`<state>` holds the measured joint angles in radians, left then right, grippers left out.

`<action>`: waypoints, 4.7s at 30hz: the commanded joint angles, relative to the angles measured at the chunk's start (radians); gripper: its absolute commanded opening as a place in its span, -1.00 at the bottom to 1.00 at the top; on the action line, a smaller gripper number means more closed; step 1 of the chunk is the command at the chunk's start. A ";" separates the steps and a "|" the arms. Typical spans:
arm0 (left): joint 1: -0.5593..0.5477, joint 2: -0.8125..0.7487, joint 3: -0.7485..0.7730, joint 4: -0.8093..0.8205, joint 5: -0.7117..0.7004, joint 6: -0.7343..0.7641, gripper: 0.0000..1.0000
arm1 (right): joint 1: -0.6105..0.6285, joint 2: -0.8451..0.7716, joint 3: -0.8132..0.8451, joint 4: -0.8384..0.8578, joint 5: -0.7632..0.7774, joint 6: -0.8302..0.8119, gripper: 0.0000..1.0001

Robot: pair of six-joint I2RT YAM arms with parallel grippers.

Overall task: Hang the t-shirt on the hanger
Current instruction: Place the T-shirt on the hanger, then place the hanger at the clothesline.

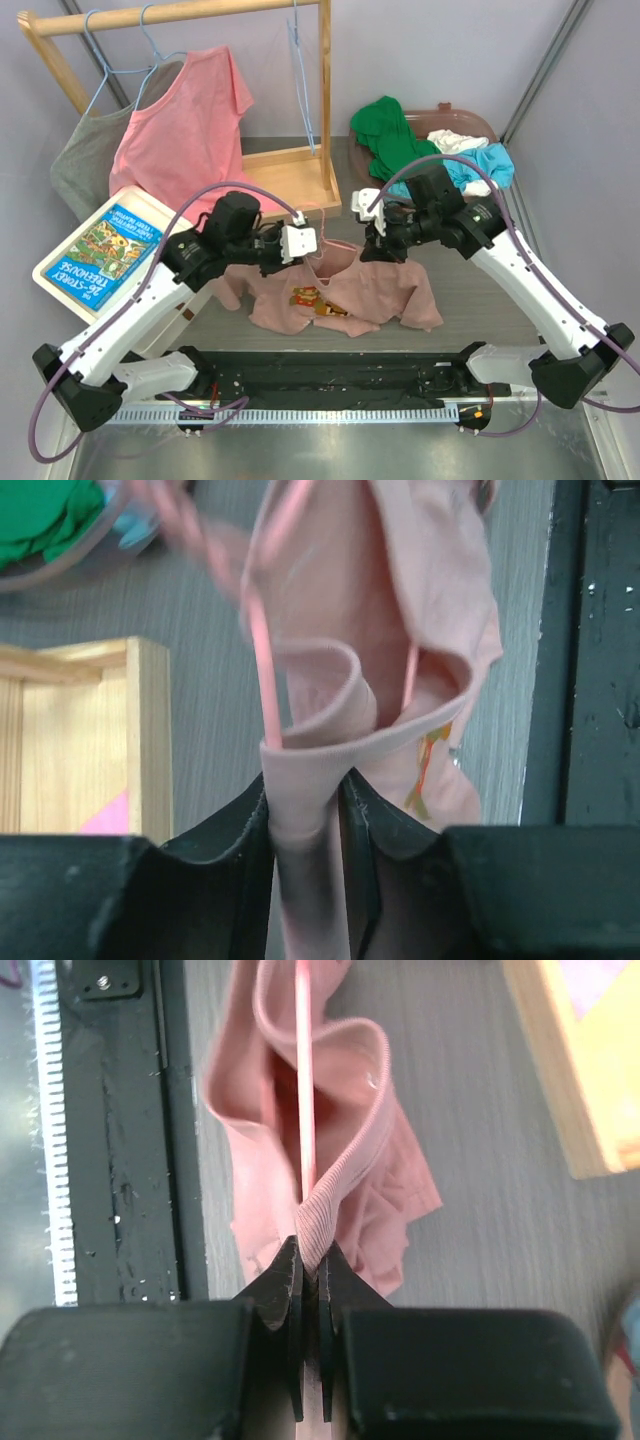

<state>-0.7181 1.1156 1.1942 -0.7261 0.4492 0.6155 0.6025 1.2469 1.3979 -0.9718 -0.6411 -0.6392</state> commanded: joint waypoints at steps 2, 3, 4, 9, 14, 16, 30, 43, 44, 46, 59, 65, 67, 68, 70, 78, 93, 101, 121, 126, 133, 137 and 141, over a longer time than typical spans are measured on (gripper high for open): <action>0.152 -0.131 -0.033 -0.104 0.074 0.038 -0.27 | -0.092 -0.112 0.036 0.030 -0.020 0.006 -0.98; 0.208 -0.143 -0.041 -0.130 0.088 0.061 -0.23 | -0.101 -0.121 0.036 0.022 -0.028 0.006 -0.98; 0.229 -0.152 -0.041 -0.137 0.104 0.067 -0.18 | -0.101 -0.129 0.036 0.007 -0.031 0.004 -0.98; 0.261 -0.172 0.025 -0.158 0.124 0.063 0.06 | -0.102 -0.145 0.047 -0.004 -0.049 0.048 -0.98; 0.256 -0.165 0.079 -0.072 0.146 -0.017 0.67 | -0.101 -0.138 0.087 0.004 -0.042 0.137 -0.98; 0.240 -0.149 0.090 -0.049 0.126 -0.025 0.92 | -0.101 -0.132 0.102 0.002 -0.026 0.200 -0.98; -0.013 0.024 0.147 0.122 -0.029 0.027 0.18 | -0.001 -0.113 0.124 0.071 0.032 0.490 -0.98; -0.034 -0.088 0.021 0.127 0.095 0.217 -1.00 | 0.003 -0.147 -0.048 0.140 -0.301 0.685 0.54; -0.034 -0.082 0.025 0.123 0.101 0.217 -1.00 | 0.003 -0.135 -0.057 0.142 -0.321 0.690 0.43; -0.034 -0.082 0.028 0.126 0.118 0.222 -1.00 | 0.003 -0.124 -0.088 0.151 -0.369 0.707 0.40; -0.032 -0.079 -0.001 0.183 0.045 0.071 -0.10 | 0.005 -0.142 -0.172 0.367 -0.477 0.935 -0.98; 0.058 -0.223 -0.050 0.275 -0.064 -0.241 1.00 | 0.005 -0.162 -0.185 0.603 -0.344 1.242 -0.98; 0.127 -0.249 -0.027 0.298 -0.096 -0.310 0.99 | 0.005 -0.146 -0.160 0.639 -0.290 1.259 -0.98; 0.155 -0.275 -0.018 0.303 -0.102 -0.330 1.00 | 0.005 -0.123 -0.149 0.657 -0.273 1.265 -0.98; 0.238 -0.310 -0.018 0.358 -0.131 -0.412 1.00 | 0.005 -0.097 -0.106 0.717 -0.215 1.305 -0.98; 0.381 -0.464 -0.058 0.439 -0.351 -0.484 0.99 | 0.005 0.035 0.077 0.826 -0.071 1.432 -0.98; 0.390 -0.530 -0.087 0.416 -0.280 -0.511 1.00 | 0.019 0.526 0.852 0.848 0.337 1.418 -0.98; 0.390 -0.557 -0.108 0.418 -0.276 -0.514 1.00 | 0.085 0.764 1.099 0.929 0.451 1.420 -0.98; 0.388 -0.547 -0.068 0.277 -0.394 -0.530 0.99 | 0.220 1.023 1.205 1.102 0.818 1.369 -0.98; 0.390 -0.524 -0.071 0.222 -0.480 -0.548 1.00 | 0.223 0.994 1.153 1.102 0.784 1.348 -0.52; 0.388 -0.482 -0.018 0.108 -0.471 -0.592 0.99 | 0.223 0.766 0.905 1.088 0.653 1.209 0.69; 0.396 -0.372 0.100 -0.082 -0.480 -0.611 0.99 | 0.223 0.548 0.718 1.004 0.612 1.037 0.96; 0.414 -0.303 0.155 -0.232 -0.387 -0.599 0.99 | 0.223 0.317 0.521 0.924 0.636 0.856 0.99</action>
<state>-0.3195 0.7555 1.2892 -0.7536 -0.0063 0.0292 0.8227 1.8442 2.0396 -0.0322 -0.0013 0.4580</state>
